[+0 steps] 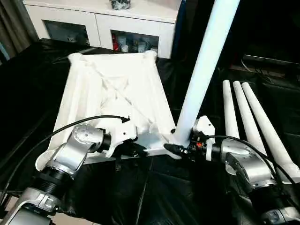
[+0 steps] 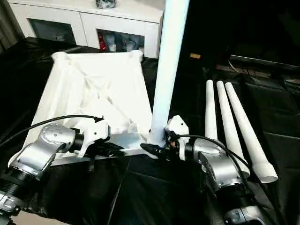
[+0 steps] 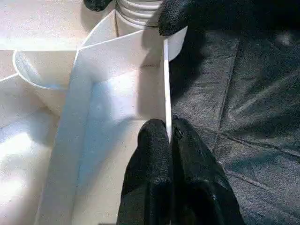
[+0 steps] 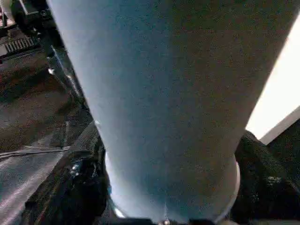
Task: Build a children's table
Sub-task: Rotate leg to tighten
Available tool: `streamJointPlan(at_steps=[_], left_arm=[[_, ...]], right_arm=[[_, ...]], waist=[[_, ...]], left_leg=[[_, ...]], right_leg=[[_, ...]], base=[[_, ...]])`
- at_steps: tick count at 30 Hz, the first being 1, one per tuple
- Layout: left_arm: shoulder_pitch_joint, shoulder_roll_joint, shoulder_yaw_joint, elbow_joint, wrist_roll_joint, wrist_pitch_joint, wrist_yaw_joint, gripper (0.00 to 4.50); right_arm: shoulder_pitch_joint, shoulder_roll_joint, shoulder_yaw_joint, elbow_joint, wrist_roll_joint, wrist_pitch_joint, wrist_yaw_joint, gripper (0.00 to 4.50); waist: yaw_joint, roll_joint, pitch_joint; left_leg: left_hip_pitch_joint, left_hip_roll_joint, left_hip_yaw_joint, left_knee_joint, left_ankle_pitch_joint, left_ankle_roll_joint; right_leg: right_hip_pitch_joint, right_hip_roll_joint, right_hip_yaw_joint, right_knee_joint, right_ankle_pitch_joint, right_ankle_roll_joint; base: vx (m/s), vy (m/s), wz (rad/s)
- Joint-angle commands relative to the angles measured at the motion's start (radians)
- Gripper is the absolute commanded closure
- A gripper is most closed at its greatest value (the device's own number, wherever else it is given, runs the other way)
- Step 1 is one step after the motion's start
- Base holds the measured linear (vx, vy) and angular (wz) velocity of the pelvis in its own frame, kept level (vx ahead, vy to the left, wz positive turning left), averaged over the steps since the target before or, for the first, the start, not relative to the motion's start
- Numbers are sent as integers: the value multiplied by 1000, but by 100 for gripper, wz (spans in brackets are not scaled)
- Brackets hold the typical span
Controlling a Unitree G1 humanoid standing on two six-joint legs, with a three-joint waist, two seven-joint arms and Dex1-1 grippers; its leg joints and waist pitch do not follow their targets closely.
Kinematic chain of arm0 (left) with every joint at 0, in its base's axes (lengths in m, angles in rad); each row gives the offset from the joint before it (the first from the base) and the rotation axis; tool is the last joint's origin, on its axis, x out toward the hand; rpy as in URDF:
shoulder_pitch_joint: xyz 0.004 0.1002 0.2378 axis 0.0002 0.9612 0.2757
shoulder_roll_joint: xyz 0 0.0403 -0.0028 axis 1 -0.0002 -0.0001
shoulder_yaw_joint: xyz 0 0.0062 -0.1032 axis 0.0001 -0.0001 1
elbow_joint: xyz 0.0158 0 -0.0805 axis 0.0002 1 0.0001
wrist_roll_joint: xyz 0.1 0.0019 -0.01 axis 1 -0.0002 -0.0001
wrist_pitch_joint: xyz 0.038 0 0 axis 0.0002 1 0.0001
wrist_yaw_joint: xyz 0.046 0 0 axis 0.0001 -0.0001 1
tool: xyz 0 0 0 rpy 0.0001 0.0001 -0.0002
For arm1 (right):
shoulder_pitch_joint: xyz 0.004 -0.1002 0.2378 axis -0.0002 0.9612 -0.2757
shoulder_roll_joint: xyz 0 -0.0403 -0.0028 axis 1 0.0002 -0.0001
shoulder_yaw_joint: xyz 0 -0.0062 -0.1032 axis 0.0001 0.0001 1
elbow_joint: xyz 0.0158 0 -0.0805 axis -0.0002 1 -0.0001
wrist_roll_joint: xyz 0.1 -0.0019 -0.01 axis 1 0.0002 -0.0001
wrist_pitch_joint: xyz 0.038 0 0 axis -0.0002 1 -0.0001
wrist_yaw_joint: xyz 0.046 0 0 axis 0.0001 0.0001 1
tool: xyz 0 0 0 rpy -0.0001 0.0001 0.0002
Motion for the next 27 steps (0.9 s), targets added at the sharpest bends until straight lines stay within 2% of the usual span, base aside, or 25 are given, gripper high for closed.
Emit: streamJointPlan(at_steps=[1, 4, 7, 9, 11, 12, 13, 14, 16, 17, 18, 19, 21, 22, 24, 26, 27], left_arm=[[-33, -23, 6, 3, -28, -23, 12, 450], [-28, -38, 21, 9, -33, -13, 33, 450], [-29, -59, 35, 19, -23, 6, 95, 450], [-41, -90, 47, 47, 13, 40, 201, 450], [-53, -126, 58, 71, 32, 67, 282, 450], [-60, -154, 61, 82, 40, 79, 325, 450], [-64, -169, 61, 89, 45, 84, 348, 450], [-70, -200, 59, 101, 57, 94, 393, 450], [-77, -230, 55, 114, 67, 97, 431, 450], [-87, -261, 53, 127, 73, 104, 467, 450], [-90, -271, 52, 132, 75, 105, 479, 450], [-94, -281, 49, 137, 78, 102, 489, 450], [-102, -299, 38, 151, 88, 87, 505, 450], [-103, -302, 35, 154, 90, 84, 508, 450], [-109, -314, 28, 166, 101, 72, 516, 450], [-109, -304, 19, 160, 114, 66, 508, 450], [-108, -295, 19, 155, 118, 59, 501, 450]], right_arm=[[14, 14, 47, -21, 2, 17, 36, 167], [17, 34, 36, -7, 8, 31, 1, 175], [3, 74, 7, 51, -12, 17, -101, 176], [-31, 121, -24, 144, -55, -3, -253, 176], [-69, 165, -52, 221, -75, -1, -376, 176], [-97, 198, -73, 269, -74, 9, -451, 176], [-114, 217, -86, 296, -71, 17, -492, 176], [-146, 248, -101, 346, -75, 11, -566, 176], [-178, 275, -113, 393, -75, 2, -622, 176], [-208, 299, -118, 435, -80, -10, -669, 176], [-217, 305, -119, 447, -83, -15, -683, 176], [-227, 312, -117, 461, -88, -24, -697, 176], [-248, 327, -116, 491, -97, -54, -716, 176], [-252, 330, -117, 497, -99, -61, -718, 141], [-276, 347, -136, 532, -96, -86, -713, 106], [-283, 342, -137, 535, -99, -97, -687, 104], [-284, 330, -132, 534, -110, -114, -681, 97]], waist=[[0, 3, -56], [0, 4, -54], [-2, 3, -51], [-6, 4, -50], [-11, 7, -50], [-16, 9, -49], [-19, 7, -50], [-21, 6, -50], [-22, 9, -51], [-22, 5, -54], [-22, 5, -54], [-19, 8, -57], [-19, 7, -58], [-18, 7, -59], [-18, 7, -59], [-17, 10, -57], [-17, 8, -57]], left_leg=[[1, 52, -11, -65, -72, 70], [1, 51, -10, -66, -79, 69], [2, 51, -12, -69, -106, 48], [3, 50, -13, -72, -124, 20], [2, 47, -14, -72, -131, 7], [5, 47, -12, -72, -134, 1], [4, 46, -12, -71, -140, -2], [1, 45, -14, -72, -141, -2], [2, 44, -13, -70, -135, 2], [-1, 44, -12, -68, -118, 9], [-1, 44, -12, -68, -118, 9], [-3, 43, -12, -66, -90, 21], [-4, 43, -12, -65, -76, 32], [-6, 43, -11, -65, -70, 40], [-6, 43, -10, -64, -74, 52], [-4, 44, -10, -65, -100, 59], [-4, 45, -11, -67, -111, 58]], right_leg=[[61, -80, 48, -54, 9, -273], [60, -81, 48, -56, -6, -274], [59, -83, 48, -63, -75, -260], [58, -85, 48, -70, -154, -242], [58, -83, 48, -73, -182, -233], [53, -83, 50, -76, -194, -230], [53, -83, 50, -77, -204, -229], [57, -83, 49, -77, -220, -221], [53, -83, 50, -79, -218, -218], [56, -83, 49, -76, -193, -218], [56, -83, 49, -76, -193, -218], [58, -82, 49, -71, -150, -221], [59, -81, 48, -68, -118, -225], [60, -81, 47, -67, -99, -230], [59, -83, 47, -67, -95, -234], [58, -84, 46, -72, -137, -229], [57, -84, 46, -74, -160, -223]], base=[[0, 0, 0], [0, 0, 0], [0, 0, 0], [0, 0, 0], [0, 0, 0], [0, 0, 0], [0, 0, 0], [0, 0, 0], [0, 0, 0], [0, 0, 0], [0, 0, 0], [0, 0, 0], [0, 0, 0], [0, 0, 0], [0, 0, 0], [0, 0, 0], [0, 0, 0]])
